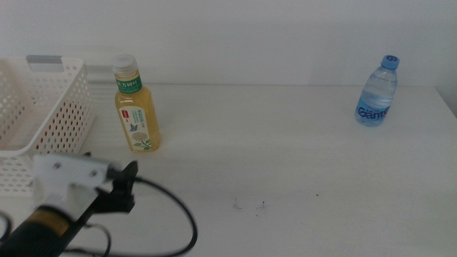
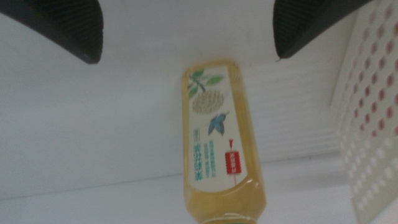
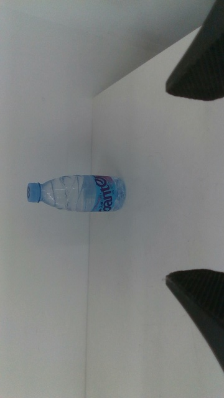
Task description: Use arms to grab the bottles and put them into the dustbin to the left of the table.
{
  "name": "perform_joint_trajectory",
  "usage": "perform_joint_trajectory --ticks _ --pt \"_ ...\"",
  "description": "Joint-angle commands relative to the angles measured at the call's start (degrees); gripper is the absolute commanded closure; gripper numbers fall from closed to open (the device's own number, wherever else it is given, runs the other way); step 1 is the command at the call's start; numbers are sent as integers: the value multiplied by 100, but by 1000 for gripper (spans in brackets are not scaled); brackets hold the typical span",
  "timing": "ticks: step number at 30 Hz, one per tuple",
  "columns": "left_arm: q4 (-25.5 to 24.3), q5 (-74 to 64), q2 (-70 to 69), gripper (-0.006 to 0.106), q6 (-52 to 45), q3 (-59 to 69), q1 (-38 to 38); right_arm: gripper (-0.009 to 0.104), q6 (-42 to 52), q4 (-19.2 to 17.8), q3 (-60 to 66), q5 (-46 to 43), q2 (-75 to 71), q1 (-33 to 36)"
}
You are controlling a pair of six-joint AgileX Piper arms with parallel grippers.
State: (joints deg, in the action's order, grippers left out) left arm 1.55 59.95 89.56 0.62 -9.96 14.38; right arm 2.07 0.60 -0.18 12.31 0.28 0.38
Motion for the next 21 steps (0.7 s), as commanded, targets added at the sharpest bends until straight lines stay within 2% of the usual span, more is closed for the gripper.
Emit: perform_joint_trajectory --ticks 1,8,11,21 --pt "57 201 372 7 88 -301 36 23 35 -60 18 -70 -28 -38" --pt "221 201 1358 7 88 -1346 36 23 35 -60 18 -70 -28 -38" --pt "125 201 1681 7 151 -1672 -73 23 35 -60 18 -70 -28 -38" --pt "39 151 2104 7 245 -2138 -190 23 35 -60 18 -70 -28 -38"
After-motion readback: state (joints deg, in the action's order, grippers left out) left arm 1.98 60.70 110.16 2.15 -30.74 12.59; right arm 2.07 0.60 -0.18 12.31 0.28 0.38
